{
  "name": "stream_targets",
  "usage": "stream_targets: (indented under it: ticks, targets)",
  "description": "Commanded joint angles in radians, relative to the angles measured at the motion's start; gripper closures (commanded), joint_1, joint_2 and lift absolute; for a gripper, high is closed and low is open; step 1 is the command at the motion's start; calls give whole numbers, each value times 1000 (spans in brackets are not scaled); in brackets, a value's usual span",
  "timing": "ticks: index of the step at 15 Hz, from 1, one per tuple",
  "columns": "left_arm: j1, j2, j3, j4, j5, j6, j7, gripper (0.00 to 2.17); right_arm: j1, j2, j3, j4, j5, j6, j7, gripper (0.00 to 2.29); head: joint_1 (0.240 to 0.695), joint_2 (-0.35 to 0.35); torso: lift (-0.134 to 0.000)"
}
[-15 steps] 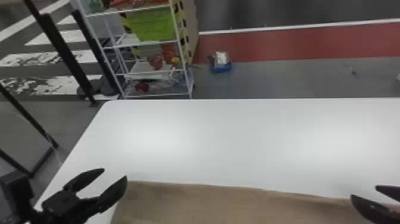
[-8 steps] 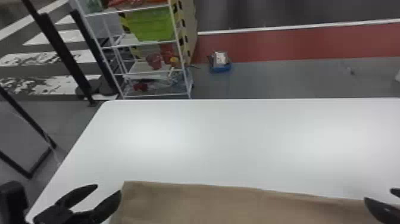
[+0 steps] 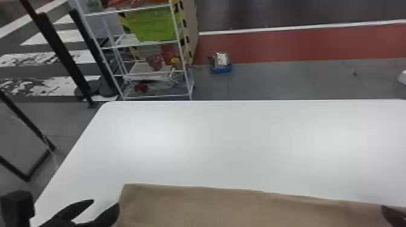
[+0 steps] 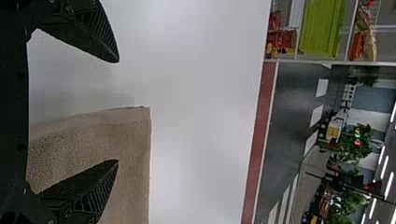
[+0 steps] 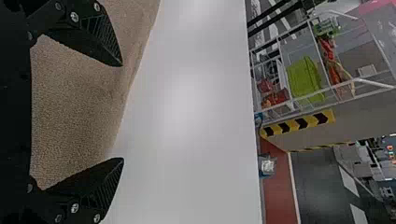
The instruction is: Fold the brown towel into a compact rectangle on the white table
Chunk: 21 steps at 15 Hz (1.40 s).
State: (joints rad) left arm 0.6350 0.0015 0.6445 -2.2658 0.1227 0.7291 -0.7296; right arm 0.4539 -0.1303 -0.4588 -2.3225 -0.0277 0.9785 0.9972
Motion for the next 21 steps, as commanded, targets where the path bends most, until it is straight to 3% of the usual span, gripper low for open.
stream_targets:
  ticks: [1,9,17,21]
  targets:
    - [-1,-4,-23,3,-21,62,16,130,-3,0,5,3,2,-4,0,178,695,196,-124]
    - [-20,-4,-43,25,-74,74,-1,232,-20,-6,11,28,0,-16,0,178,695,189,-124]
    - [-48,-4,-43,32,-100,163,-63,282,-41,-6,12,43,5,-16,-2,178,695,166,-124]
    - [-52,-4,-45,32,-115,169,-77,721,-41,-6,12,45,3,-16,0,178,695,163,-124]
